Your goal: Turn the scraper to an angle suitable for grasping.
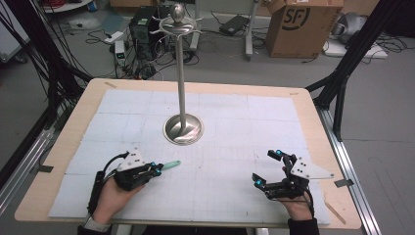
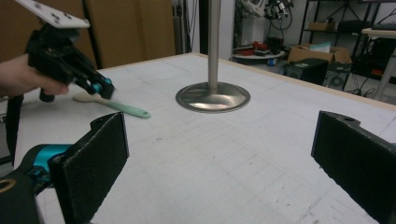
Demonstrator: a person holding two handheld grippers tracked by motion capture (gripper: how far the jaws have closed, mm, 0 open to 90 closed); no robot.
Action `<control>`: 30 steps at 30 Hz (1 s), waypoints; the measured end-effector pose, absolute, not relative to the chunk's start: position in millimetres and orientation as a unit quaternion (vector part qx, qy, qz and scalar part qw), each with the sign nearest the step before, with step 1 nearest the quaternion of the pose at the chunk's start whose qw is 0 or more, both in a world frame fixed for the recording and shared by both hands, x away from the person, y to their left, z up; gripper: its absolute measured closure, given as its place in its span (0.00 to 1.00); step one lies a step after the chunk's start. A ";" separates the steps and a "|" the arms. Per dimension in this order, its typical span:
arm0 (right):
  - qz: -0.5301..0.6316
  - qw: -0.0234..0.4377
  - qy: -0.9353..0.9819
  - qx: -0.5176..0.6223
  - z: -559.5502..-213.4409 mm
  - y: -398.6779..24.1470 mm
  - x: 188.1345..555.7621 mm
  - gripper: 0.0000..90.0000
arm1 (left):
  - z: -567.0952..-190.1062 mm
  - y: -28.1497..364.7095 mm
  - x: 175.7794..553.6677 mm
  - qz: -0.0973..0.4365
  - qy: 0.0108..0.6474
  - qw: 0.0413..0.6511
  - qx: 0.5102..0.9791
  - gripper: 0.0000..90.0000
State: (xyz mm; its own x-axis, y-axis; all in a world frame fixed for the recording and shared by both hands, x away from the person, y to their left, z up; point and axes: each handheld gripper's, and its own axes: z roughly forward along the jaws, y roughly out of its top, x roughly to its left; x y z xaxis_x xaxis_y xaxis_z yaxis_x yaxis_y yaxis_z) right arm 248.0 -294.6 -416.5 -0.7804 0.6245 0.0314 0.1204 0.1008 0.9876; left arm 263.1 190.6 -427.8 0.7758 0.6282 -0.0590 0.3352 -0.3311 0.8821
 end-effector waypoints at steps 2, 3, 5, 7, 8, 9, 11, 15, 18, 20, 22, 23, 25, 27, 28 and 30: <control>0.617 0.205 0.713 0.263 -416.9 -295.2 247.7 0.03 | -423.2 202.6 256.5 0.154 0.296 0.509 0.793 0.99; 0.616 0.205 0.713 0.264 -416.9 -295.0 247.5 0.03 | -421.1 207.7 253.2 0.157 0.290 0.517 0.790 0.94; 0.617 0.203 0.713 0.265 -416.9 -294.2 246.8 0.03 | -417.5 215.5 246.7 0.162 0.270 0.532 0.786 0.81; 0.616 0.206 0.714 0.261 -416.8 -293.6 247.3 0.03 | -414.1 220.6 242.2 0.167 0.256 0.537 0.786 0.69; 0.616 0.204 0.714 0.263 -416.8 -292.8 247.1 0.03 | -412.5 223.1 240.7 0.164 0.253 0.538 0.787 0.64; 0.615 0.202 0.714 0.265 -416.7 -292.2 246.7 0.03 | -411.1 225.0 239.5 0.164 0.251 0.541 0.786 0.61; 0.616 0.203 0.715 0.261 -416.6 -291.7 247.5 0.03 | -408.7 229.0 238.4 0.165 0.244 0.543 0.786 0.52; 0.615 0.204 0.715 0.263 -416.4 -291.4 247.5 0.03 | -402.8 238.2 239.2 0.164 0.255 0.540 0.785 0.34; 0.615 0.206 0.714 0.265 -416.6 -292.5 246.9 0.03 | -400.5 243.1 238.2 0.169 0.232 0.543 0.789 0.26; 0.614 0.206 0.714 0.267 -416.8 -293.1 245.8 0.03 | -399.2 245.4 237.2 0.167 0.218 0.544 0.793 0.20; 0.614 0.206 0.714 0.266 -416.6 -293.2 244.9 0.03 | -398.5 247.3 238.2 0.143 0.205 0.554 0.794 0.17; 0.613 0.205 0.714 0.268 -416.2 -293.2 244.2 0.03 | -398.5 248.3 238.9 0.131 0.201 0.556 0.796 0.13; 0.615 0.209 0.713 0.265 -415.5 -293.4 245.0 0.03 | -397.4 250.2 239.8 0.127 0.191 0.555 0.799 0.08; 0.615 0.208 0.712 0.266 -415.0 -293.2 245.8 0.03 | -395.8 253.1 241.0 0.116 0.187 0.560 0.799 0.08; 0.616 0.207 0.712 0.266 -415.0 -292.7 246.6 0.03 | -394.6 254.7 241.8 0.108 0.191 0.561 0.799 0.08; 0.613 0.206 0.715 0.265 -415.7 -291.8 247.8 0.03 | -391.4 258.0 244.1 0.080 0.211 0.555 0.801 0.09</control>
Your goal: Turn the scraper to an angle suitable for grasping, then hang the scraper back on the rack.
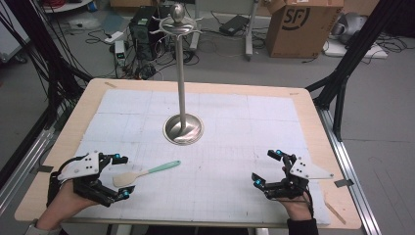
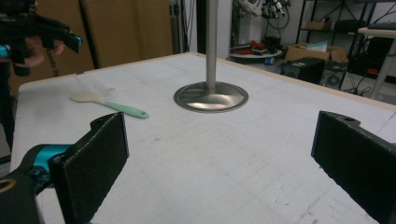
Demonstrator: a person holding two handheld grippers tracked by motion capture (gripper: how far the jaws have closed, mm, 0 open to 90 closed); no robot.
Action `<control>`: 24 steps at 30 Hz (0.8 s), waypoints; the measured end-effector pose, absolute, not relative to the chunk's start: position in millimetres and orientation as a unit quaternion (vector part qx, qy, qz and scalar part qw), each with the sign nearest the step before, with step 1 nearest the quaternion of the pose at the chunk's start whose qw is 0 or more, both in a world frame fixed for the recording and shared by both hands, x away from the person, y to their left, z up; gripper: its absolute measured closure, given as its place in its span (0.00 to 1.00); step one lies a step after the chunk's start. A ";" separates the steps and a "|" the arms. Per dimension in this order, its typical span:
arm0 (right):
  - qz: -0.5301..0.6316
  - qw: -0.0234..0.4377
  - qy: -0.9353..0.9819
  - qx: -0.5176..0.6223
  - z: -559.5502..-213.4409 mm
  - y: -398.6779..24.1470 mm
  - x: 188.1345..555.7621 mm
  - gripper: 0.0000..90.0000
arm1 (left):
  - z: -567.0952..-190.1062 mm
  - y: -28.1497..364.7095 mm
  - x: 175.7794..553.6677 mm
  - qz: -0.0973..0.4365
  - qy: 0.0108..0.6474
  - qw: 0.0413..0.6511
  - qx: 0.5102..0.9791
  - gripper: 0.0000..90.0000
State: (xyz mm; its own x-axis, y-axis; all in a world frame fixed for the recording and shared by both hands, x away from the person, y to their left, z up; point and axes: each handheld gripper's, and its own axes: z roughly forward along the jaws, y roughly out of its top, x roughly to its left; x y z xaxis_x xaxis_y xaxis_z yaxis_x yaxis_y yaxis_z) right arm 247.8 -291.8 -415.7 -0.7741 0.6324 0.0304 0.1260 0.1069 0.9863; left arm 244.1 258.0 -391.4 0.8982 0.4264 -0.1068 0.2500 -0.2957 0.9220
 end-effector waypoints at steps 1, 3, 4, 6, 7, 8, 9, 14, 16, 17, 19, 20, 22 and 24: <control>0.610 0.207 0.718 0.263 -416.3 -291.4 248.5 0.03 | -390.2 259.3 245.6 0.067 0.221 0.553 0.801 0.11; 0.606 0.205 0.723 0.262 -416.9 -291.0 248.9 0.03 | -389.2 261.2 248.3 0.055 0.228 0.553 0.800 0.13; 0.607 0.205 0.722 0.262 -416.8 -291.0 249.2 0.03 | -389.0 262.4 250.4 0.053 0.227 0.552 0.800 0.13; 0.608 0.206 0.721 0.261 -416.0 -290.8 249.5 0.03 | -389.3 264.3 254.2 0.056 0.226 0.551 0.801 0.13; 0.609 0.205 0.721 0.261 -415.7 -290.4 249.1 0.03 | -389.9 265.0 256.7 0.055 0.225 0.549 0.803 0.13; 0.609 0.204 0.721 0.259 -415.5 -290.0 249.1 0.03 | -391.1 265.0 259.6 0.050 0.226 0.547 0.804 0.13; 0.608 0.205 0.722 0.259 -415.5 -289.9 249.2 0.03 | -392.3 265.1 262.7 0.045 0.226 0.543 0.807 0.13; 0.603 0.205 0.724 0.263 -417.3 -291.2 249.0 0.03 | -397.3 262.3 280.7 0.032 0.249 0.496 0.831 0.13; 0.603 0.207 0.723 0.265 -417.2 -292.0 248.4 0.03 | -398.2 259.4 285.2 0.047 0.267 0.457 0.847 0.13; 0.604 0.208 0.722 0.265 -417.1 -292.4 248.4 0.03 | -398.8 258.3 286.4 0.050 0.264 0.445 0.854 0.13; 0.604 0.207 0.722 0.266 -417.2 -292.4 248.7 0.03 | -399.5 256.2 288.5 0.048 0.251 0.431 0.865 0.13; 0.603 0.206 0.723 0.268 -417.4 -292.1 248.9 0.03 | -399.5 254.4 290.1 0.045 0.249 0.423 0.870 0.13; 0.601 0.206 0.725 0.266 -418.0 -291.5 249.5 0.03 | -399.6 250.8 294.2 0.039 0.240 0.412 0.878 0.15; 0.599 0.206 0.727 0.265 -418.1 -291.0 248.9 0.03 | -400.9 246.5 298.7 0.029 0.238 0.402 0.884 0.17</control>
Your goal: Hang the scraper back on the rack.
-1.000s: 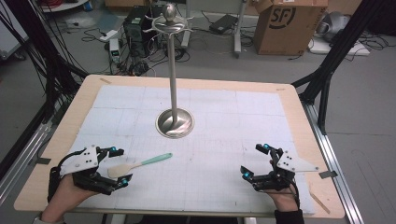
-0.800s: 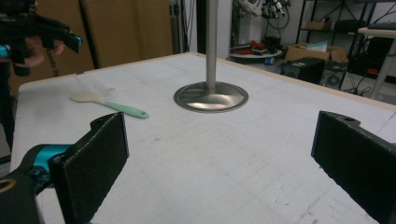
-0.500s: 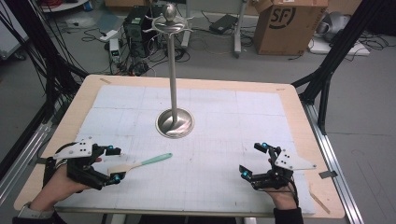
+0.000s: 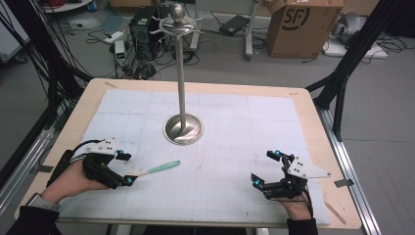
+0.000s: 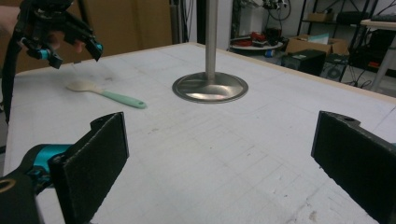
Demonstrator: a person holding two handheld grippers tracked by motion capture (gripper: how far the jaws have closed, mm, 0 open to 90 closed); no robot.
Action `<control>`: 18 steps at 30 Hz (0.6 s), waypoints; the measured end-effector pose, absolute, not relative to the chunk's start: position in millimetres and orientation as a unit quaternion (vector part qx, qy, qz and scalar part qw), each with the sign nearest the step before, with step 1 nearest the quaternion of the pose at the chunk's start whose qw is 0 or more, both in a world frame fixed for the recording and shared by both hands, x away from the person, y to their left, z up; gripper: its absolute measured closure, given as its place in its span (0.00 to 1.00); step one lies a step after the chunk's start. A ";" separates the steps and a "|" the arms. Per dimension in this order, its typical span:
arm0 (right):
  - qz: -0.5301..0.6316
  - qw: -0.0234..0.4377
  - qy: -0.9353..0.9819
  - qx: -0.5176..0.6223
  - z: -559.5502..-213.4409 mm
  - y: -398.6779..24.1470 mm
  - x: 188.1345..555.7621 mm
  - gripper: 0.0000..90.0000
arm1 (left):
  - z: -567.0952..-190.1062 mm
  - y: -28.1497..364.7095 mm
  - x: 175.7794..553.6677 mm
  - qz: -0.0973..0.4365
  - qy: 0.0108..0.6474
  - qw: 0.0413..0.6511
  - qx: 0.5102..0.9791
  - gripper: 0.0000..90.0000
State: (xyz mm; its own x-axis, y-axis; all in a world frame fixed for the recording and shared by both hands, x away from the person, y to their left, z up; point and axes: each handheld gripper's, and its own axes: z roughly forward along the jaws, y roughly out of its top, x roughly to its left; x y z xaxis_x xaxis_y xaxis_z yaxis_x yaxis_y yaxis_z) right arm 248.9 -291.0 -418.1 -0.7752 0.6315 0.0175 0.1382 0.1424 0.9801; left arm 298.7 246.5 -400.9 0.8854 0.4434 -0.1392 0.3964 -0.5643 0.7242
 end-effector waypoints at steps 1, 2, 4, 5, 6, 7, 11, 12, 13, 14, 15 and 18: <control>0.600 0.208 0.727 0.263 -418.0 -290.8 248.4 0.03 | -402.1 243.7 300.8 0.027 0.238 0.394 0.888 0.17; 0.599 0.208 0.728 0.262 -417.9 -290.7 247.5 0.03 | -403.4 240.9 302.7 0.026 0.239 0.383 0.892 0.17; 0.598 0.208 0.728 0.261 -418.0 -290.6 246.9 0.03 | -406.5 235.9 305.8 0.019 0.236 0.365 0.900 0.17; 0.598 0.208 0.729 0.261 -418.1 -290.5 247.0 0.03 | -408.4 233.3 306.5 0.021 0.231 0.358 0.904 0.17; 0.599 0.209 0.728 0.260 -418.1 -290.2 247.4 0.03 | -410.1 230.9 307.8 0.022 0.228 0.348 0.909 0.17; 0.598 0.205 0.730 0.261 -418.1 -289.5 247.0 0.03 | -411.8 228.7 309.0 0.024 0.227 0.339 0.913 0.17; 0.596 0.203 0.734 0.257 -418.8 -287.4 247.9 0.03 | -414.1 222.5 314.5 0.026 0.214 0.307 0.927 0.24; 0.595 0.202 0.734 0.257 -418.9 -287.2 248.1 0.03 | -414.0 221.1 315.6 0.024 0.213 0.304 0.928 0.26; 0.595 0.202 0.734 0.256 -419.0 -287.2 248.5 0.03 | -413.6 220.1 317.0 0.023 0.210 0.299 0.931 0.27; 0.596 0.203 0.734 0.255 -419.0 -287.3 248.8 0.03 | -413.4 219.0 318.1 0.022 0.209 0.294 0.932 0.29; 0.596 0.202 0.734 0.255 -418.8 -287.4 248.8 0.03 | -413.2 217.8 318.7 0.022 0.209 0.288 0.934 0.32; 0.598 0.204 0.733 0.254 -418.4 -287.9 249.0 0.03 | -412.8 217.4 320.0 0.016 0.205 0.277 0.939 0.38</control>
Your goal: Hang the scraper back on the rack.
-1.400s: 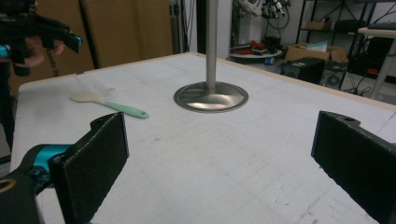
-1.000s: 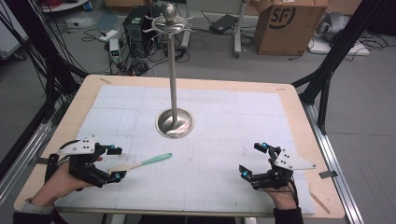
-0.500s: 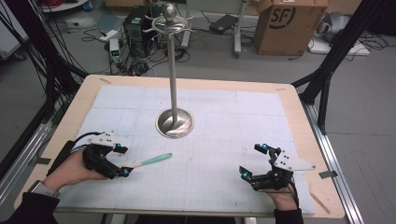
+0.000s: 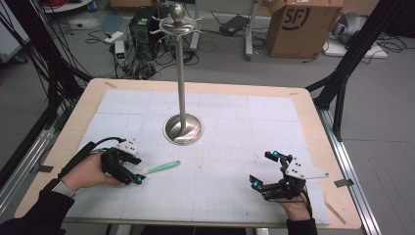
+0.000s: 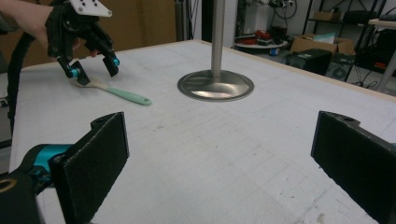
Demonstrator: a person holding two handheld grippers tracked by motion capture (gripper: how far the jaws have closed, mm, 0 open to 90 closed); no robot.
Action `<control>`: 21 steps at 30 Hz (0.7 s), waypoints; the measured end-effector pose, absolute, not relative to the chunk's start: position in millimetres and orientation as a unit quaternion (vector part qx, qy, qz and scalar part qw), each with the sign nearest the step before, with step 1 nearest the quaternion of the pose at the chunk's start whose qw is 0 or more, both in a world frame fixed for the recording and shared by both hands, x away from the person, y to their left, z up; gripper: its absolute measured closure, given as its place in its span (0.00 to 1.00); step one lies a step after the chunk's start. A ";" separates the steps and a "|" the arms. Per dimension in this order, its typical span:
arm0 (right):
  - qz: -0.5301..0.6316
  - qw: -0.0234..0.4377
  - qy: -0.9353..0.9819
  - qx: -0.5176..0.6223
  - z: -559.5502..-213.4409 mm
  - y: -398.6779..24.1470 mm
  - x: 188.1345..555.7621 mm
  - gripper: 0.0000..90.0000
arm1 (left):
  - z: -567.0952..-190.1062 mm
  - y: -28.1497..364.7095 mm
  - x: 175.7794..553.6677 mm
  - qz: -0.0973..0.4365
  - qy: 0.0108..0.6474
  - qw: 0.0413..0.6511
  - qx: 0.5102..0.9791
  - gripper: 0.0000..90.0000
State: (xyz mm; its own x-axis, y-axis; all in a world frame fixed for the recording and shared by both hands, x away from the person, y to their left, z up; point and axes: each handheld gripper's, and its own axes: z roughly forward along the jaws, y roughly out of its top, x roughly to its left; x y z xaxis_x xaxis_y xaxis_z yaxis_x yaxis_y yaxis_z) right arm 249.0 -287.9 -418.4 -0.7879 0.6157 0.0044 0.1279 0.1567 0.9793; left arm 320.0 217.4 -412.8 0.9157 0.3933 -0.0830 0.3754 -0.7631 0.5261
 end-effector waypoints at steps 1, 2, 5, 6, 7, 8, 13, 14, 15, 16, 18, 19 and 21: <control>0.599 0.203 0.732 0.254 -418.1 -288.1 248.6 0.03 | -413.4 217.2 319.6 0.016 0.205 0.275 0.939 0.41; 0.599 0.201 0.731 0.256 -418.0 -288.0 248.4 0.03 | -413.7 217.0 320.0 0.016 0.203 0.270 0.941 0.42; 0.597 0.201 0.733 0.256 -418.3 -287.7 249.0 0.03 | -415.7 214.4 319.4 0.015 0.207 0.261 0.943 0.49; 0.597 0.201 0.733 0.255 -418.3 -287.3 249.2 0.03 | -415.8 213.9 320.0 0.015 0.203 0.254 0.945 0.51; 0.597 0.201 0.734 0.253 -418.4 -286.9 249.4 0.03 | -416.0 213.0 320.2 0.015 0.200 0.250 0.947 0.53; 0.597 0.201 0.734 0.253 -418.2 -286.5 249.3 0.03 | -416.1 211.5 320.0 0.018 0.199 0.244 0.949 0.55; 0.598 0.199 0.734 0.252 -417.8 -285.6 249.5 0.03 | -413.6 203.4 321.0 0.025 0.195 0.219 0.956 0.66; 0.598 0.199 0.735 0.252 -417.8 -285.6 249.5 0.03 | -412.8 202.4 321.7 0.028 0.191 0.210 0.958 0.68; 0.598 0.200 0.734 0.251 -417.7 -285.6 249.6 0.03 | -412.6 201.4 322.3 0.029 0.191 0.207 0.959 0.70; 0.599 0.201 0.734 0.251 -417.7 -285.8 249.6 0.03 | -412.2 199.8 322.5 0.029 0.192 0.202 0.960 0.71; 0.599 0.200 0.734 0.251 -417.6 -286.0 249.4 0.03 | -410.8 196.2 323.2 0.030 0.186 0.186 0.964 0.72; 0.599 0.200 0.734 0.251 -417.6 -286.1 249.5 0.03 | -410.0 193.8 323.1 0.032 0.185 0.179 0.966 0.73; 0.599 0.200 0.734 0.251 -417.7 -285.9 249.5 0.03 | -409.8 189.3 323.2 0.032 0.182 0.170 0.968 0.75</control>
State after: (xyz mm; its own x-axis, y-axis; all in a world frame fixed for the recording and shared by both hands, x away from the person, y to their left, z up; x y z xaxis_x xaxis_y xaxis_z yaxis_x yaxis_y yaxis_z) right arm 249.5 -285.9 -417.7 -0.7940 0.6078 0.0071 0.1293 0.1575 0.9790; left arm 323.2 189.3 -409.8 0.9319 0.3627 -0.0001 0.3409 -0.8759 0.3413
